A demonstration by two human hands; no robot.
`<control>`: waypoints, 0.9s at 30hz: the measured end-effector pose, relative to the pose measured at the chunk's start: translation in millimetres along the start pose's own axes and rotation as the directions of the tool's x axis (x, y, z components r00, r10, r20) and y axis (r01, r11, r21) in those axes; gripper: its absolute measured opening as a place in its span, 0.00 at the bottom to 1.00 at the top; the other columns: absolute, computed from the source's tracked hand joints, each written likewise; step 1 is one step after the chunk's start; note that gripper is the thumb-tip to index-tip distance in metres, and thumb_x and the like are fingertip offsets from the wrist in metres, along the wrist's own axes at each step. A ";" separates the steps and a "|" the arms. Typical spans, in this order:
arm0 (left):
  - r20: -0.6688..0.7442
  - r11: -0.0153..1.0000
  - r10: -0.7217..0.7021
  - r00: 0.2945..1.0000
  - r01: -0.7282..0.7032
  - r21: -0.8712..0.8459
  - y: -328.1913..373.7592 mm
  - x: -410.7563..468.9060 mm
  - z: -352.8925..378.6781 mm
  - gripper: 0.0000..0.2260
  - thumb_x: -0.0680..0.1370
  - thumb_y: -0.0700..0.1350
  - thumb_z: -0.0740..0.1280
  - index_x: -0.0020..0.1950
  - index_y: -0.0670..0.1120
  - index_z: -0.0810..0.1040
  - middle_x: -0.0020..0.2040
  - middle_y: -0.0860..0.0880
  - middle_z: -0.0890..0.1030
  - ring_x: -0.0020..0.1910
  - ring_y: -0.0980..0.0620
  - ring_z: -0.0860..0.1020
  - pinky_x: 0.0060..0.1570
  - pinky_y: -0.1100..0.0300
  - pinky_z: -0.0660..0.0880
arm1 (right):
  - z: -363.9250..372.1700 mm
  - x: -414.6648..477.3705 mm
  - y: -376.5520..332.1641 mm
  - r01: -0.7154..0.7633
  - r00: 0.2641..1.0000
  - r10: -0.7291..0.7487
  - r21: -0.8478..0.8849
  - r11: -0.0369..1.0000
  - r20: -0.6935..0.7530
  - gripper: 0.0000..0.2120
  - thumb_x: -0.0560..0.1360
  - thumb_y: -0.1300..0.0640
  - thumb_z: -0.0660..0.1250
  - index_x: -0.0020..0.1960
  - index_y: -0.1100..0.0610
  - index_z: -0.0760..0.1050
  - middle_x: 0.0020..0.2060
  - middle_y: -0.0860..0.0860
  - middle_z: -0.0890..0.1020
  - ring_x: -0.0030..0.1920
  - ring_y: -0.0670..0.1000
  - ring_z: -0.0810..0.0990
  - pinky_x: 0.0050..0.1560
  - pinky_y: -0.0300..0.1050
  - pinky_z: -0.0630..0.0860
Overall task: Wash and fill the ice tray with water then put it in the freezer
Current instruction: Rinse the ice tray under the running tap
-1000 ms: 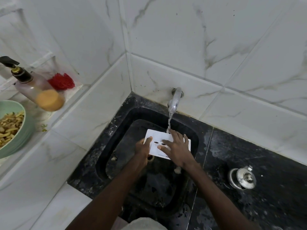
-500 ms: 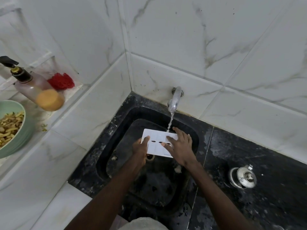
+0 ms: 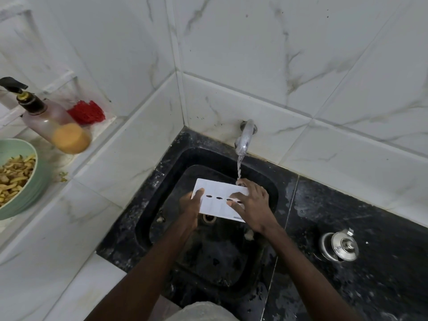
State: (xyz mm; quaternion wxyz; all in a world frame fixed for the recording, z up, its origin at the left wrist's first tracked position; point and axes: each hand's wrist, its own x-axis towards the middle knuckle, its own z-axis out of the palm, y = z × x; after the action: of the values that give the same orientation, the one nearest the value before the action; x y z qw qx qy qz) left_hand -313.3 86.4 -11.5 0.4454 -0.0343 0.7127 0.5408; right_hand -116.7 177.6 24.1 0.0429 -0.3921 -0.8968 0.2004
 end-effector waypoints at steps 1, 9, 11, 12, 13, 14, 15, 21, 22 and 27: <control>0.012 1.000 -0.008 1.000 0.008 0.002 -0.2 0.1 -1.6 0.15 0.79 0.46 0.74 0.57 0.35 0.83 0.41 0.47 0.85 0.34 0.52 0.83 0.29 0.63 0.78 | -1.6 -1.0 1.5 -0.018 1.000 0.019 0.003 1.000 -0.013 0.19 0.83 0.35 0.56 0.63 0.41 0.80 0.79 0.49 0.61 0.79 0.54 0.55 0.78 0.66 0.51; 0.040 0.993 -0.110 0.993 0.112 -0.046 11.0 -4.9 -2.3 0.14 0.75 0.45 0.77 0.54 0.35 0.84 0.47 0.38 0.85 0.32 0.48 0.82 0.22 0.65 0.73 | 6.2 12.5 2.0 -0.358 0.933 0.344 0.315 0.879 0.102 0.21 0.83 0.49 0.64 0.73 0.56 0.74 0.71 0.56 0.74 0.69 0.58 0.74 0.65 0.47 0.74; 0.028 0.973 -0.171 0.985 0.173 -0.152 11.9 -4.9 -6.2 0.15 0.73 0.44 0.79 0.53 0.36 0.84 0.48 0.39 0.86 0.35 0.45 0.83 0.28 0.62 0.76 | 5.7 15.1 0.4 -0.410 0.912 0.377 0.391 0.824 0.160 0.17 0.82 0.56 0.66 0.68 0.60 0.78 0.66 0.56 0.81 0.63 0.56 0.80 0.60 0.40 0.75; 0.033 0.956 -0.197 0.980 0.199 -0.216 11.6 -5.5 -7.0 0.15 0.72 0.44 0.79 0.54 0.37 0.84 0.48 0.40 0.86 0.37 0.45 0.83 0.31 0.59 0.77 | 9.8 15.8 2.4 -0.439 0.898 0.401 0.407 0.801 0.179 0.15 0.81 0.58 0.66 0.66 0.62 0.80 0.64 0.57 0.82 0.63 0.57 0.81 0.62 0.43 0.74; 0.050 0.935 -0.212 0.976 0.217 -0.281 11.2 -7.0 -7.4 0.15 0.72 0.45 0.79 0.54 0.38 0.83 0.48 0.42 0.86 0.39 0.46 0.83 0.35 0.57 0.79 | 9.0 15.3 0.3 -0.469 0.883 0.424 0.420 0.777 0.203 0.14 0.81 0.59 0.66 0.63 0.63 0.81 0.62 0.58 0.83 0.62 0.57 0.81 0.63 0.46 0.73; 0.088 0.913 -0.212 0.973 0.230 -0.338 11.8 -10.7 -7.2 0.16 0.73 0.46 0.78 0.56 0.40 0.83 0.48 0.43 0.86 0.42 0.47 0.83 0.38 0.55 0.79 | 15.6 16.3 1.3 -0.510 0.859 0.456 0.460 0.727 0.232 0.13 0.80 0.59 0.67 0.59 0.65 0.82 0.59 0.59 0.84 0.60 0.58 0.82 0.63 0.49 0.74; 0.136 0.895 -0.197 0.971 0.235 -0.378 11.5 -14.1 -5.8 0.17 0.74 0.48 0.77 0.59 0.42 0.82 0.51 0.43 0.85 0.48 0.46 0.83 0.41 0.53 0.80 | 17.1 16.3 -1.0 -0.558 0.828 0.488 0.494 0.667 0.276 0.12 0.79 0.58 0.69 0.57 0.65 0.83 0.56 0.59 0.85 0.56 0.58 0.83 0.62 0.51 0.75; 0.258 0.927 -0.052 0.965 0.142 -0.347 14.4 -38.3 15.3 0.25 0.78 0.40 0.74 0.71 0.53 0.69 0.62 0.44 0.80 0.57 0.42 0.81 0.40 0.45 0.82 | 41.1 15.4 -6.0 -0.598 0.800 0.443 0.608 0.523 0.405 0.09 0.74 0.55 0.67 0.41 0.58 0.83 0.33 0.54 0.83 0.36 0.49 0.78 0.48 0.61 0.78; 0.242 0.932 -0.043 0.969 0.126 -0.339 13.8 -36.3 17.5 0.25 0.78 0.38 0.73 0.71 0.53 0.68 0.62 0.44 0.80 0.55 0.43 0.82 0.40 0.45 0.82 | 39.6 14.4 -7.8 -0.577 0.815 0.446 0.590 0.565 0.369 0.09 0.75 0.54 0.67 0.45 0.59 0.83 0.36 0.54 0.84 0.38 0.48 0.78 0.48 0.58 0.77; 0.190 0.908 -0.034 0.981 0.109 -0.405 8.7 -24.8 19.9 0.24 0.81 0.31 0.67 0.74 0.47 0.69 0.64 0.41 0.81 0.55 0.41 0.83 0.55 0.32 0.79 | 27.8 7.5 -11.9 -0.303 0.945 0.327 0.424 0.854 0.017 0.13 0.82 0.54 0.66 0.64 0.53 0.83 0.65 0.51 0.80 0.67 0.52 0.76 0.68 0.48 0.71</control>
State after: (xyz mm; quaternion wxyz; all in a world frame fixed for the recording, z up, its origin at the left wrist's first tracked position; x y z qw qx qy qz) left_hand -291.1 95.2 11.2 0.5097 -0.1052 0.5376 0.6634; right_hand -136.5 166.6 2.8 0.1179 -0.5206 -0.7544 0.3821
